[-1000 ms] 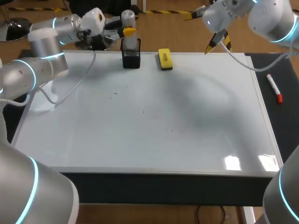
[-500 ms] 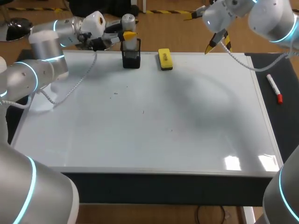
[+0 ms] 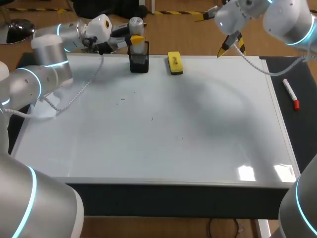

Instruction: Pick up the inspection probe, press it on each red-marked spot on the whiteboard one by one, put down the probe, pick up the eraser, and wipe off all the red marks.

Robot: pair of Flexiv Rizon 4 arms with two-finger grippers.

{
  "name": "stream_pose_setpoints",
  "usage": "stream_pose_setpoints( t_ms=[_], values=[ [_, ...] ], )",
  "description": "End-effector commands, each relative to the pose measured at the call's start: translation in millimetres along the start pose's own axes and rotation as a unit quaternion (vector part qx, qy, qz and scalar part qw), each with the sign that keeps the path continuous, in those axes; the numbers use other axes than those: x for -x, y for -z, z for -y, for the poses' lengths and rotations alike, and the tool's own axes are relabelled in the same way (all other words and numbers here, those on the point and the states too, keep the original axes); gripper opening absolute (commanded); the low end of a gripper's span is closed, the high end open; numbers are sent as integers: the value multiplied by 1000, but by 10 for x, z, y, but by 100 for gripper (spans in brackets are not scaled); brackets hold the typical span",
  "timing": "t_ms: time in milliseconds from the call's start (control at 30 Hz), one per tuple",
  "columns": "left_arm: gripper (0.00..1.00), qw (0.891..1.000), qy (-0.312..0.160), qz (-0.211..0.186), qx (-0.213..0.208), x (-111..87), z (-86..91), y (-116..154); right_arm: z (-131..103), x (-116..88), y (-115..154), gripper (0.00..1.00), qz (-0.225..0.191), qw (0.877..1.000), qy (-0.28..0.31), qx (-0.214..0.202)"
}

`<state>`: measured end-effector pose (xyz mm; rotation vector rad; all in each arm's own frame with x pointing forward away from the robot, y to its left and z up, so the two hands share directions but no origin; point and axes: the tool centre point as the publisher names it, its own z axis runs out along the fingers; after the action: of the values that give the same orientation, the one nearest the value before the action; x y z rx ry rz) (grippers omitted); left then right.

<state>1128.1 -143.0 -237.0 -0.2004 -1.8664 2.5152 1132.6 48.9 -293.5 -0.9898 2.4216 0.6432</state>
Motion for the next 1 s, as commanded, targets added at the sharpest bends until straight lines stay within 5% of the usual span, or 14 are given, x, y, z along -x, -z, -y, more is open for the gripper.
stream_pose_setpoints(
  t_ms=[33,1000],
  values=[
    [0,1000,-1,-6,-4,40,-23,11,-1,3,8,100,-2,1000,1,-1],
    [0,1000,-22,2,-5,-71,-168,12,-1,3,8,100,-2,1000,1,-1]
  ],
)
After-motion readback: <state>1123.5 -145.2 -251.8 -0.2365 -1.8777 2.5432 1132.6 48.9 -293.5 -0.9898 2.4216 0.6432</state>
